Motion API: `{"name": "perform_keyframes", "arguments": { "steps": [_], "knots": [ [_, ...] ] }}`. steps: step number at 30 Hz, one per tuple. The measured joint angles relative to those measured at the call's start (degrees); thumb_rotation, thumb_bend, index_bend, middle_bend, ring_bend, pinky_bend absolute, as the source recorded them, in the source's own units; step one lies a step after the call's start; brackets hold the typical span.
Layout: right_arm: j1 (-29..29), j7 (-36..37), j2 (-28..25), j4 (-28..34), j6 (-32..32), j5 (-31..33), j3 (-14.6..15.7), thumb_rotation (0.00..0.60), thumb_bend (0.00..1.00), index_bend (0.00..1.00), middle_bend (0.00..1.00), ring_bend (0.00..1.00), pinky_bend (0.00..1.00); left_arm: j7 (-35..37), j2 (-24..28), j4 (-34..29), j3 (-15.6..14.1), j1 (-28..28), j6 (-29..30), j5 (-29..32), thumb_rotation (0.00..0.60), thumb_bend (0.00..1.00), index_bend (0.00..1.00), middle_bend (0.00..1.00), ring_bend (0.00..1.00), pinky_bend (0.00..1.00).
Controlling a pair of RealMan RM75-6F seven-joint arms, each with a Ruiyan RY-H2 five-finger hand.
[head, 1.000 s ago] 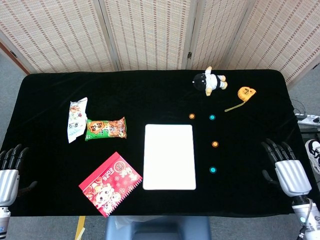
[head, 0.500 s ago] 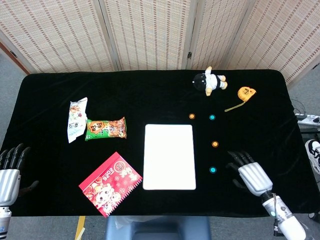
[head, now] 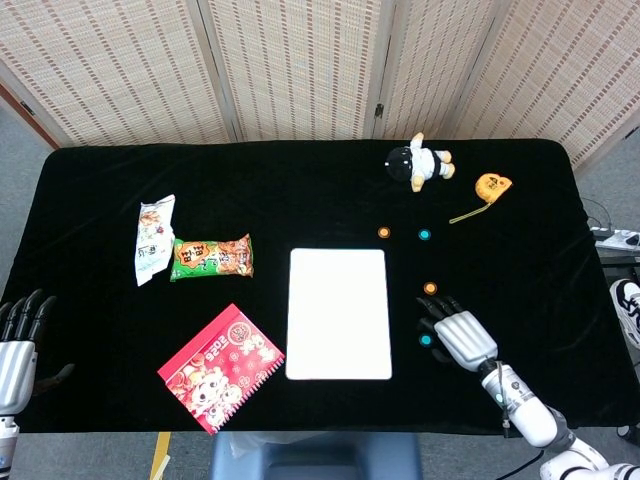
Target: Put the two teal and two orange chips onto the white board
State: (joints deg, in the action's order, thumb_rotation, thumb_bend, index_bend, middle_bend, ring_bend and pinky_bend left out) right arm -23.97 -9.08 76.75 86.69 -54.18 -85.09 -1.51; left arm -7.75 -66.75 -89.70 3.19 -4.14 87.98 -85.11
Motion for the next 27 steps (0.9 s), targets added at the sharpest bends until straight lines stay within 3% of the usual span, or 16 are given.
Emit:
{"name": "perform_keyframes", "arguments": {
  "steps": [27],
  "knots": [
    [-0.67,-2.95,3.84,-3.7,-1.35,3.16,1.39,0.6,0.29,0.38,0.02,0.0,0.0,1.51,-0.68,1.42,-0.01,-0.18,-0.85,0.31,0.6,0.1,0.0,0.0,0.0,0.0]
  ]
}}
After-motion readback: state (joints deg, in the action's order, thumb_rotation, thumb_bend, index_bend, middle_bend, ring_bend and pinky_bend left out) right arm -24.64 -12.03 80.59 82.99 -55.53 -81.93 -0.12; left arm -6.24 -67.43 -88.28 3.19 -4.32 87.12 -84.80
